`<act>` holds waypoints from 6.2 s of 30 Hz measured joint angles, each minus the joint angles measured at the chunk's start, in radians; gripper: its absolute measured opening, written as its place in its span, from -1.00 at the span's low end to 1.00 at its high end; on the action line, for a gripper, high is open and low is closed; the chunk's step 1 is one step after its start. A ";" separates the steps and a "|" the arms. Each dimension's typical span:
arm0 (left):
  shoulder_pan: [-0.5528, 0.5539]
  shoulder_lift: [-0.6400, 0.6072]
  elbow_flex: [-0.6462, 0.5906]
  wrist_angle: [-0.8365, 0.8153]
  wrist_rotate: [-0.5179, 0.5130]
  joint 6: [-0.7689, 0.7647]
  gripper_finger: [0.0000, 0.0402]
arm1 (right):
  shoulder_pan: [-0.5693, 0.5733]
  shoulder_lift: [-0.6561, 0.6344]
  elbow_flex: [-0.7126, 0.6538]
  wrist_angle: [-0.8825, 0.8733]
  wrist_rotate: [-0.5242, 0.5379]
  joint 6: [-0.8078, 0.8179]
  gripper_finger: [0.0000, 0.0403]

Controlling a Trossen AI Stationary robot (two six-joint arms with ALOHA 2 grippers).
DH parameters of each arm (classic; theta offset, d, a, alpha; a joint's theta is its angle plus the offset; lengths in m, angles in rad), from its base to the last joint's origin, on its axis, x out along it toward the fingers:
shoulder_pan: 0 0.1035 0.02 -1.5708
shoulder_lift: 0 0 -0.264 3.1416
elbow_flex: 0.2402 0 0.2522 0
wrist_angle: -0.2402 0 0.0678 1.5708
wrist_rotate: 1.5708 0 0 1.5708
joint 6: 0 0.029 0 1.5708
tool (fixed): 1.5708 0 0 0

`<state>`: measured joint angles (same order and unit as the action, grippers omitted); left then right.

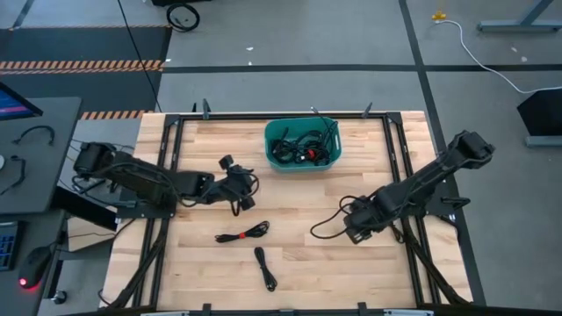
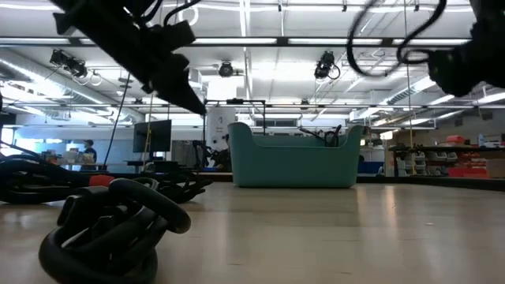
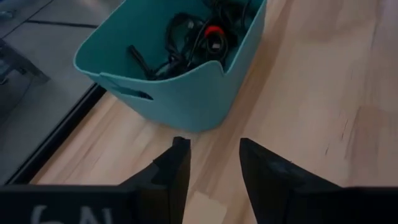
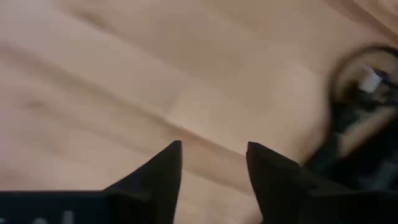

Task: Pick and place USB-C Cables
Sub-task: Put the black charger cable into the blue bin

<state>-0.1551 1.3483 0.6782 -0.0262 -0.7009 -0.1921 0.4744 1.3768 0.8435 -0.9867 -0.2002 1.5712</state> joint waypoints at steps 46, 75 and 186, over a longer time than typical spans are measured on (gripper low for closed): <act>0.000 -0.001 -0.037 0.042 0.014 0.081 -0.35 | -0.250 0.072 0.081 0.148 0.237 -0.469 -0.89; 0.000 -0.001 -0.037 0.057 0.014 0.066 -0.37 | -0.945 0.347 0.251 0.655 0.254 -0.876 -0.82; -0.542 0.190 0.099 -0.464 0.191 -0.555 -0.01 | -0.104 0.488 -0.345 2.101 0.653 -1.284 -0.16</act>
<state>-0.6971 1.5380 0.7769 -0.4901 -0.5098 -0.7466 0.3706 1.8645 0.4980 1.1145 0.4530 0.2871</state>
